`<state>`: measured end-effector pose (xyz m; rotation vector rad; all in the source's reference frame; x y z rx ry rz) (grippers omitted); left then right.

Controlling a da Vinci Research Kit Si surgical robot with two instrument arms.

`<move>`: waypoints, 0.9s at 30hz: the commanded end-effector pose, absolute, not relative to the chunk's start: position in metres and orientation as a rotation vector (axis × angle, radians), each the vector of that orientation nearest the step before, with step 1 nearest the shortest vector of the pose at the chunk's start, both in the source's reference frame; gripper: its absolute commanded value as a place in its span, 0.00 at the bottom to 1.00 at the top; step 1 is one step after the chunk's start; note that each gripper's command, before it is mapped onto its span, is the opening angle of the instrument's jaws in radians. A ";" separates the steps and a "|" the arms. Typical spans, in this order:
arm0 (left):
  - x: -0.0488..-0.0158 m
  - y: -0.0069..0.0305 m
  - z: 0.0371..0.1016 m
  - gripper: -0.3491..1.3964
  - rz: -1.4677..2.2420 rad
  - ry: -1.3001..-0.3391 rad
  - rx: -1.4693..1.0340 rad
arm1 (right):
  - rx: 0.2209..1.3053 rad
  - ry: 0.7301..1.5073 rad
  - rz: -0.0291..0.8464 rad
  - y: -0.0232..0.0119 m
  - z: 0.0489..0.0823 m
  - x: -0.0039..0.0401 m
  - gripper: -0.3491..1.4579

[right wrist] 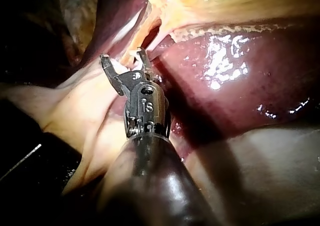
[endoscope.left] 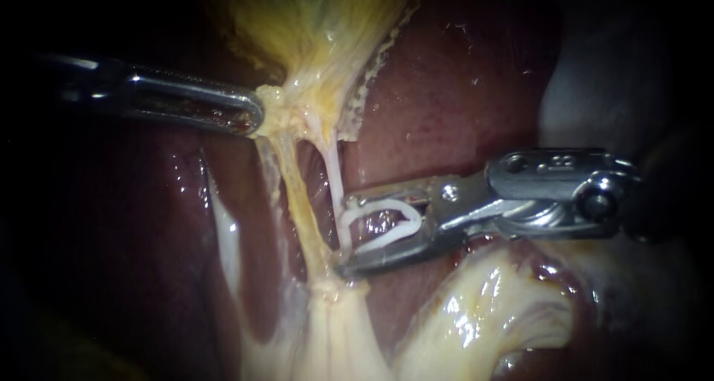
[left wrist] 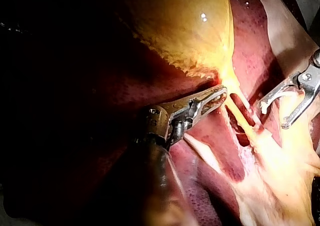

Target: Clipping first clip left tube

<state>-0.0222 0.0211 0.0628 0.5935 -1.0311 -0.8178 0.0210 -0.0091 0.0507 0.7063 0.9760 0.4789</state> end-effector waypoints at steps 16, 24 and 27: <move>-0.0222 0.0211 0.0628 0.00 -0.818 -1.031 0.593 | 0.728 0.968 0.446 -0.0109 0.0581 0.0225 0.45; -0.0223 0.0211 0.0628 0.00 -0.818 -1.031 0.593 | 0.750 0.967 0.428 -0.0111 0.0598 0.0239 0.45; -0.0223 0.0211 0.0628 0.00 -0.818 -1.031 0.593 | 0.775 0.991 0.435 -0.0112 0.0600 0.0252 0.45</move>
